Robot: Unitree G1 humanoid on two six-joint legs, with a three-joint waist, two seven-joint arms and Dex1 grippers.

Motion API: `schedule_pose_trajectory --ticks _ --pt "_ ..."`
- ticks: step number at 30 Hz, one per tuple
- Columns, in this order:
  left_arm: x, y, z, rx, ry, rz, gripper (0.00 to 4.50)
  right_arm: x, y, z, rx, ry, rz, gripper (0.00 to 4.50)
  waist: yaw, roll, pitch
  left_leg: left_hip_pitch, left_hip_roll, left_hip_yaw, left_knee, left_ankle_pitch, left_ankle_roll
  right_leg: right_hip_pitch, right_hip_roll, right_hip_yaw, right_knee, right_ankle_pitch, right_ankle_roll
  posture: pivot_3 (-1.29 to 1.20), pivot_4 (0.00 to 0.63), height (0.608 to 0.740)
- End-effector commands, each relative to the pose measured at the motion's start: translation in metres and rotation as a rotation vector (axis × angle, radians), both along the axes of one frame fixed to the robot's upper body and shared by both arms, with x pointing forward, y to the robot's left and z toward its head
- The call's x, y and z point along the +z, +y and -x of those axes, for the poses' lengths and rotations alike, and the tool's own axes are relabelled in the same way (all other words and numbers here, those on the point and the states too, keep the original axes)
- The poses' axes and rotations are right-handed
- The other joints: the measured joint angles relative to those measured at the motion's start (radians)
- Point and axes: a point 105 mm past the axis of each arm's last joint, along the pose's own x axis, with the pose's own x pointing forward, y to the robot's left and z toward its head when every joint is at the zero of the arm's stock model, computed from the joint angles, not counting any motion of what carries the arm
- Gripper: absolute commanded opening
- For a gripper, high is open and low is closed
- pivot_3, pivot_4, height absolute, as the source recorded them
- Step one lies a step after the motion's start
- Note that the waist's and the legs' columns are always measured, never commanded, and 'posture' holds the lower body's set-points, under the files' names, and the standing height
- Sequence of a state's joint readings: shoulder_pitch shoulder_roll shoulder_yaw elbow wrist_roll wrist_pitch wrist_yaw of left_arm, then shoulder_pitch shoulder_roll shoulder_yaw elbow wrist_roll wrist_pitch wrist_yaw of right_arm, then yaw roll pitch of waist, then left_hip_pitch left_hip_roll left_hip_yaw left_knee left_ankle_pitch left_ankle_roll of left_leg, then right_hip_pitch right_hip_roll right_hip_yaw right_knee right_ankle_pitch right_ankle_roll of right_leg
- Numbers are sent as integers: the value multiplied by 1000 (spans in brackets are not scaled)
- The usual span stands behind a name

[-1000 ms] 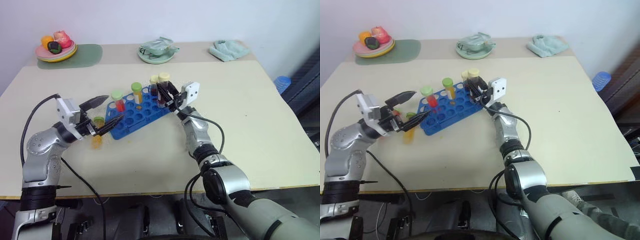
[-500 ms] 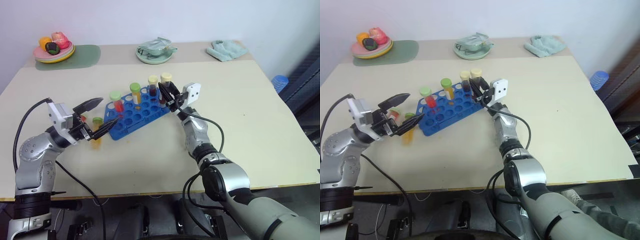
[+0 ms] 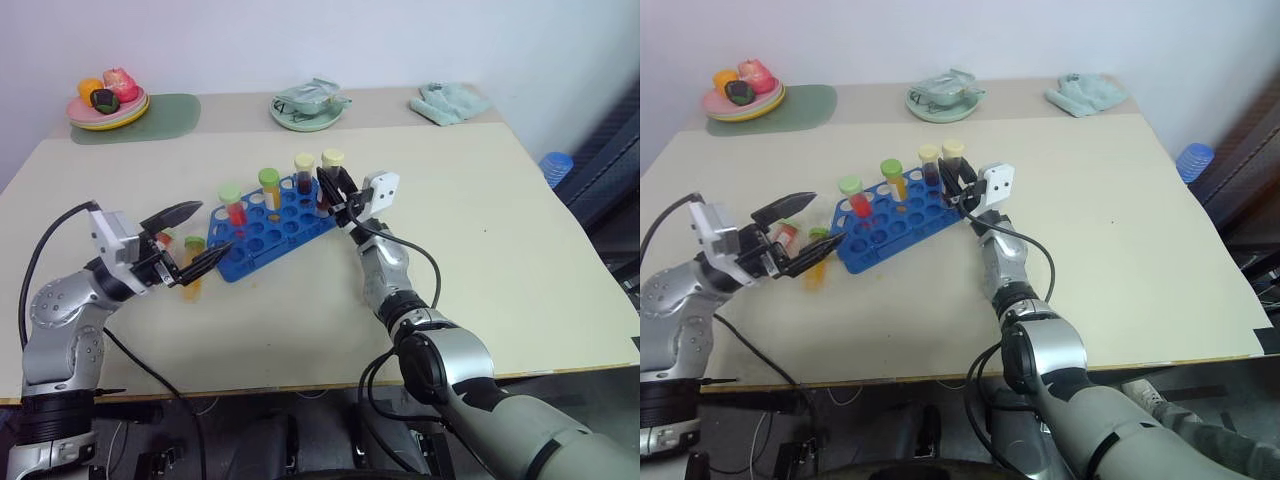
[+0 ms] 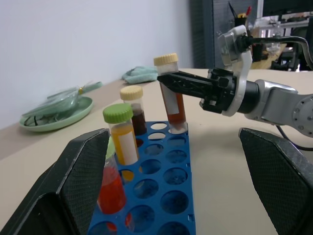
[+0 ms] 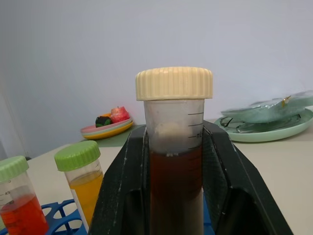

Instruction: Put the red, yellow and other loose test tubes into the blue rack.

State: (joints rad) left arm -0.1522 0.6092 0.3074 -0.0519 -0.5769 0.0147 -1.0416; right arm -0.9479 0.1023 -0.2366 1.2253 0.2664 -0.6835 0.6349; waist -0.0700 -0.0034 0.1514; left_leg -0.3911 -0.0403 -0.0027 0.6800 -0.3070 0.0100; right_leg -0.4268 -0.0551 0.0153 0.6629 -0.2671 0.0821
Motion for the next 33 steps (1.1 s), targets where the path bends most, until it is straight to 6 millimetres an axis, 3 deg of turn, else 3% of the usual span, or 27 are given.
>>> schedule_pose_trajectory --ticks 1,16,24,31,33 --pt "13 2 5 5 -50 -10 4357 -4 4 -1 5 28 2 773 0 0 0 0 0 0 0 0 0 0 0 0 0 0 0 0 150 740" --pt "16 -1 8 9 -63 -4 4357 4 0 -6 -28 17 24 773 0 1 0 0 0 0 0 0 0 0 0 0 0 0 0 0 150 740" --pt "17 -2 9 5 -65 3 4357 -3 5 2 -21 -17 48 773 0 1 1 0 0 0 -1 0 0 0 0 0 0 0 0 0 150 740" --pt "18 -4 10 1 -62 5 4357 -10 9 7 -33 -19 55 4277 -1 1 1 0 0 0 -1 0 0 0 0 0 -1 0 0 0 150 740" --pt "19 -4 10 1 -61 9 4357 -9 8 7 -50 -26 63 4463 0 1 1 0 0 0 -2 0 0 0 0 0 -1 0 0 0 150 740"
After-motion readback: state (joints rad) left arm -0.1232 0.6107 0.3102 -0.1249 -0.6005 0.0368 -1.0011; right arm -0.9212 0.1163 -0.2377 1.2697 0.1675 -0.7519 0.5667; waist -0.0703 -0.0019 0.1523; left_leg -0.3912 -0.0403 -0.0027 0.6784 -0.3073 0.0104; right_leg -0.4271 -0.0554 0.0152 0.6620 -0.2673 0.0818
